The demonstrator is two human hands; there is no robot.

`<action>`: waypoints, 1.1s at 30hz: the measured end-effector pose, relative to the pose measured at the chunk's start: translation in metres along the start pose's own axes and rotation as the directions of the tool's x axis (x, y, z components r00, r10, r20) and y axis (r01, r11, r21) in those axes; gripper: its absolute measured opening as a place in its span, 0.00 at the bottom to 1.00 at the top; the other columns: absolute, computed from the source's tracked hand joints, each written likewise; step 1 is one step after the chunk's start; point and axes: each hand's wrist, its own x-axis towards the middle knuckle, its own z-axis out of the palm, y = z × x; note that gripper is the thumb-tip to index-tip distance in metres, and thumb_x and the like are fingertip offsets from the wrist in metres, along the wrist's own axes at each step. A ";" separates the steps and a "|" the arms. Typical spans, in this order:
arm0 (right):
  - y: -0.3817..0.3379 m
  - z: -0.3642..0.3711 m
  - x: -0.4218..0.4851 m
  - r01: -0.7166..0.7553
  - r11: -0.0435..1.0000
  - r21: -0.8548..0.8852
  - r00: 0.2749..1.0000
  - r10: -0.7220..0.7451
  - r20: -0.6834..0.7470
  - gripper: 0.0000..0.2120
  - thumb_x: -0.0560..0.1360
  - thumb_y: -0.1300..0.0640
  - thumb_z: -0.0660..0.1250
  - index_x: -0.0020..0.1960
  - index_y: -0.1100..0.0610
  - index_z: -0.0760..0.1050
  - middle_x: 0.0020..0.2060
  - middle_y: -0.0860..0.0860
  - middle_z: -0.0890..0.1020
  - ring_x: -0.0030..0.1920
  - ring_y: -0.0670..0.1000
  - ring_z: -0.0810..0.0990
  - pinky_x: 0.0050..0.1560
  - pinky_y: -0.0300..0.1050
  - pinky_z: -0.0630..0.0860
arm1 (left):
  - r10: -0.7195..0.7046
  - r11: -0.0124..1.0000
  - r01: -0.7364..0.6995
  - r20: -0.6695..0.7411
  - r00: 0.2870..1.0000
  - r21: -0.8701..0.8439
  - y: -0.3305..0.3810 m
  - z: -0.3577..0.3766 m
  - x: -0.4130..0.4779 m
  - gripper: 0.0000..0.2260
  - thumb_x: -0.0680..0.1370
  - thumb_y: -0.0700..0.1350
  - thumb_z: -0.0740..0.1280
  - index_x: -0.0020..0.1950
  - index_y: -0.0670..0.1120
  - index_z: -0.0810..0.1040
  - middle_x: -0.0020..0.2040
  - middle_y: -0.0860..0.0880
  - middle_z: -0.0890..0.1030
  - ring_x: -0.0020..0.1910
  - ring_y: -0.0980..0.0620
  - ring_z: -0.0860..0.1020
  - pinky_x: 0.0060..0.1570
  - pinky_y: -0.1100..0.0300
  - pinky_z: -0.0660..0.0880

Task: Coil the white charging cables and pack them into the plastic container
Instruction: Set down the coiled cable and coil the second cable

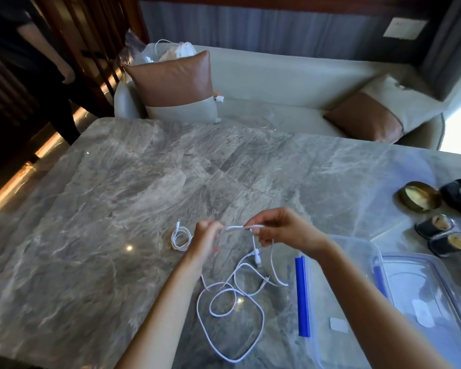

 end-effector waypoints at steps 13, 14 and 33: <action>0.015 0.034 -0.010 0.140 0.886 -0.442 0.957 -0.235 -0.168 0.15 0.70 0.59 0.73 0.55 0.52 0.75 0.37 0.46 0.73 0.33 0.45 0.72 0.39 0.38 0.71 | 0.000 1.000 0.003 0.357 0.934 -0.006 0.013 -0.012 -0.034 0.13 0.74 0.28 0.55 0.53 0.40 0.71 0.41 0.45 0.81 0.22 0.58 0.69 0.18 0.69 0.60; 0.019 0.029 -0.009 0.113 0.850 -0.514 0.982 -0.174 -0.073 0.21 0.68 0.60 0.73 0.59 0.51 0.73 0.40 0.46 0.71 0.34 0.47 0.72 0.40 0.36 0.71 | 0.026 1.000 -0.022 0.392 0.920 -0.014 0.017 -0.013 -0.038 0.13 0.73 0.27 0.53 0.49 0.42 0.71 0.40 0.46 0.82 0.22 0.58 0.67 0.18 0.69 0.57; 0.009 0.042 -0.011 -0.059 0.665 0.745 0.984 0.162 -0.067 0.03 0.74 0.60 0.64 0.43 0.58 0.76 0.32 0.50 0.77 0.29 0.43 0.79 0.33 0.36 0.80 | 0.419 0.827 -0.424 0.100 0.903 0.369 -0.023 -0.018 -0.046 0.10 0.77 0.37 0.63 0.48 0.47 0.83 0.34 0.63 0.83 0.33 0.66 0.77 0.38 0.72 0.70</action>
